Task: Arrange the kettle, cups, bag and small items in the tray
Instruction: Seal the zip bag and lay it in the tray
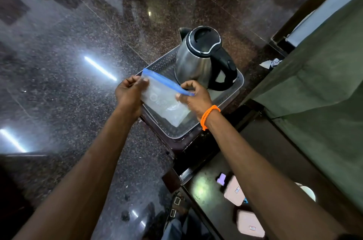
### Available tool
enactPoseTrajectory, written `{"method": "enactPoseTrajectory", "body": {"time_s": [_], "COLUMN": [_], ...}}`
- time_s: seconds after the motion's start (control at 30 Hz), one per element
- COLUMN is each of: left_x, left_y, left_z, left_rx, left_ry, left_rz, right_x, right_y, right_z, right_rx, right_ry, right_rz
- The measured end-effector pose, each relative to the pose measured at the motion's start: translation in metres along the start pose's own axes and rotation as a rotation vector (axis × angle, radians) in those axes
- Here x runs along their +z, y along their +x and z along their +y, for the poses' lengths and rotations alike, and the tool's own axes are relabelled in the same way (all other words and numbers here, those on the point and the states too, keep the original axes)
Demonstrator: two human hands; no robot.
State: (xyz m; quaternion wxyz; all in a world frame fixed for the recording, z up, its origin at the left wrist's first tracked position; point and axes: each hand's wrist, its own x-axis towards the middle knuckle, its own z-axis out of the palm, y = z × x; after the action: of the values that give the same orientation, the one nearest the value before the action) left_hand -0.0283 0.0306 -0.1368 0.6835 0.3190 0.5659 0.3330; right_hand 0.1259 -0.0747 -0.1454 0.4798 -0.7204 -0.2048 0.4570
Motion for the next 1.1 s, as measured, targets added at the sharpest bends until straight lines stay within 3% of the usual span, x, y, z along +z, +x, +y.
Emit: {"method": "enactPoseTrajectory", "body": {"time_s": [0.13,0.27,0.37,0.5,0.53,0.63,0.7,0.8,0.9,1.1], "left_x": [-0.005,0.004,0.012,0.014,0.014,0.014,0.013,0.013,0.011,0.014], "left_y": [0.014,0.026,0.03,0.018,0.016,0.014,0.018,0.024,0.026,0.029], "left_z": [-0.007,-0.004,0.0,-0.002,-0.005,-0.012,-0.014,-0.018,-0.021,-0.018], "left_rx": [0.177,0.368,0.465,0.877,0.911,0.664,0.482,0.531,0.624,0.523], "left_ry": [0.485,1.061,1.334,1.666,1.698,1.77,1.843,1.823,1.733,1.854], "left_rz": [0.096,-0.016,-0.153,-0.15,-0.167,-0.241,-0.325,-0.415,-0.38,-0.439], "right_x": [0.008,0.02,0.022,0.022,0.023,0.026,0.03,0.04,0.043,0.04], "right_y": [0.001,-0.003,-0.005,-0.008,-0.01,-0.014,-0.017,-0.021,-0.024,-0.021], "right_z": [0.015,0.028,0.032,0.035,0.035,0.034,0.034,0.037,0.043,0.033], "right_rx": [-0.051,-0.034,-0.075,-0.125,-0.14,-0.259,-0.266,-0.194,-0.224,-0.191], "right_ry": [-0.456,-0.779,-0.866,-0.963,-0.99,-1.039,-0.981,-1.013,-1.11,-1.095], "right_rz": [0.077,0.057,0.119,0.079,0.099,0.228,0.102,-0.156,-0.151,-0.197]}}
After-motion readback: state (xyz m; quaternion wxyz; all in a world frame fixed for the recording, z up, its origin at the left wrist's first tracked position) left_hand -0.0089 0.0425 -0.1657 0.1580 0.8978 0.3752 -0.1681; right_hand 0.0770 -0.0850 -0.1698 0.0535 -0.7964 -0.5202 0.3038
